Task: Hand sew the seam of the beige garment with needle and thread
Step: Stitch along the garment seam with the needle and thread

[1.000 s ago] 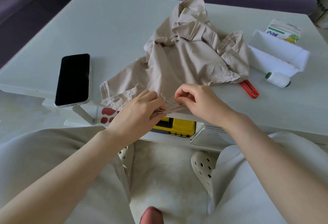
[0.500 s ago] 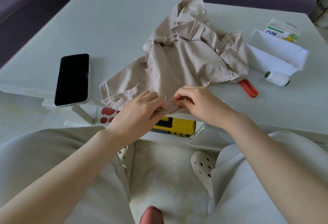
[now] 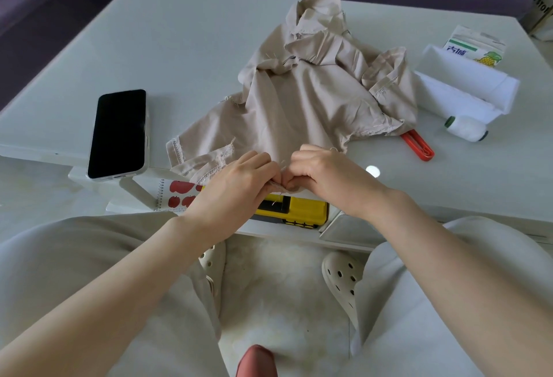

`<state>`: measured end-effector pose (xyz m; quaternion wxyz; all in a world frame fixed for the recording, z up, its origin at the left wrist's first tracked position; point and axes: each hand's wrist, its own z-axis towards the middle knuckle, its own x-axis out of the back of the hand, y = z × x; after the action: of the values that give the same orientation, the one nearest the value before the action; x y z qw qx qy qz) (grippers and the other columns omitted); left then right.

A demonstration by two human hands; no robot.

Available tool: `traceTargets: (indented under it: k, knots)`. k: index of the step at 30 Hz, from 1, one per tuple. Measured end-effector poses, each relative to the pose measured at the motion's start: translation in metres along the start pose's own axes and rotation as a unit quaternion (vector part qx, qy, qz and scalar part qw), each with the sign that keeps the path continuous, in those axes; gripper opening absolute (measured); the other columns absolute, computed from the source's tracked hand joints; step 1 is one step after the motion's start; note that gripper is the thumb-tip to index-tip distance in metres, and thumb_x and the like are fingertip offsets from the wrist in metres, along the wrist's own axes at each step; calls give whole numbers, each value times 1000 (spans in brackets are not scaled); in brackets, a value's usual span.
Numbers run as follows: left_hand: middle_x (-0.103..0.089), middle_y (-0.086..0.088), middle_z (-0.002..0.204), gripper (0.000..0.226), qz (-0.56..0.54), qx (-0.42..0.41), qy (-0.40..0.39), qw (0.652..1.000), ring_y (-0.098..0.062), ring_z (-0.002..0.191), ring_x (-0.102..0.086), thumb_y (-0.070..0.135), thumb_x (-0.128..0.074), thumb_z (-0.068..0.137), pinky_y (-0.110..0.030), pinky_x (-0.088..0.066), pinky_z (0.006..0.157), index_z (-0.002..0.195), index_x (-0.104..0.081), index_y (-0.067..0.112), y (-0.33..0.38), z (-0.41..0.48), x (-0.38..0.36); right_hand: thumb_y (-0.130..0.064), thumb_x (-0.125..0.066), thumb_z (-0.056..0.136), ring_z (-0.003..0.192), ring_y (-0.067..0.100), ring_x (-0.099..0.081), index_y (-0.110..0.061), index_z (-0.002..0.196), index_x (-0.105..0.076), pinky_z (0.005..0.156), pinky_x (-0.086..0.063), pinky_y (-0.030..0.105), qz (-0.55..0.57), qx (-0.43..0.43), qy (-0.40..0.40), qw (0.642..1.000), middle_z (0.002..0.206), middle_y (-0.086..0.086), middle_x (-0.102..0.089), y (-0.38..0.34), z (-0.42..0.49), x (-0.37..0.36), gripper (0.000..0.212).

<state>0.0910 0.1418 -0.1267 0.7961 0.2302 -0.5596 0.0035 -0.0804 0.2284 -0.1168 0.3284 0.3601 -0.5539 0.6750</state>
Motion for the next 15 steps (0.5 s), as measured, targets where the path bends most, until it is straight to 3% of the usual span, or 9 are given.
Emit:
traceTargets:
  k: [4, 7, 11, 15]
  knots:
    - [-54, -1, 83, 31, -27, 19, 15, 999, -12, 79, -42, 29, -39, 92, -31, -41, 65, 88, -61, 8, -2, 3, 1, -6, -63, 87, 79, 1, -49, -14, 87, -71, 76, -42, 22, 84, -39, 26, 995, 75, -18, -53, 1, 2, 1, 12]
    - [-56, -1, 84, 38, -31, 24, 13, 999, -13, 80, -45, 35, -36, 91, -32, -40, 67, 90, -63, 8, -1, 4, 3, -1, -62, 87, 84, 4, -57, -11, 93, -72, 79, -44, 15, 143, -83, 55, 985, 87, -14, -57, -2, 2, 3, 15]
    - [-59, -2, 83, 36, -27, 12, 8, 1000, -20, 79, -53, 33, -39, 90, -37, -49, 65, 94, -67, 10, 2, 4, 2, 1, -58, 90, 82, 3, -62, -12, 92, -70, 78, -49, 15, 200, -114, 94, 969, 87, -12, -63, -8, 3, 4, 18]
    - [-59, -2, 82, 23, -31, 19, 30, 999, -14, 79, -47, 24, -50, 90, -28, -42, 68, 92, -67, 8, 1, 6, 2, -4, -57, 92, 79, 2, -66, -15, 102, -68, 80, -52, 18, 221, -129, 102, 961, 85, -11, -69, -13, 2, 0, 19]
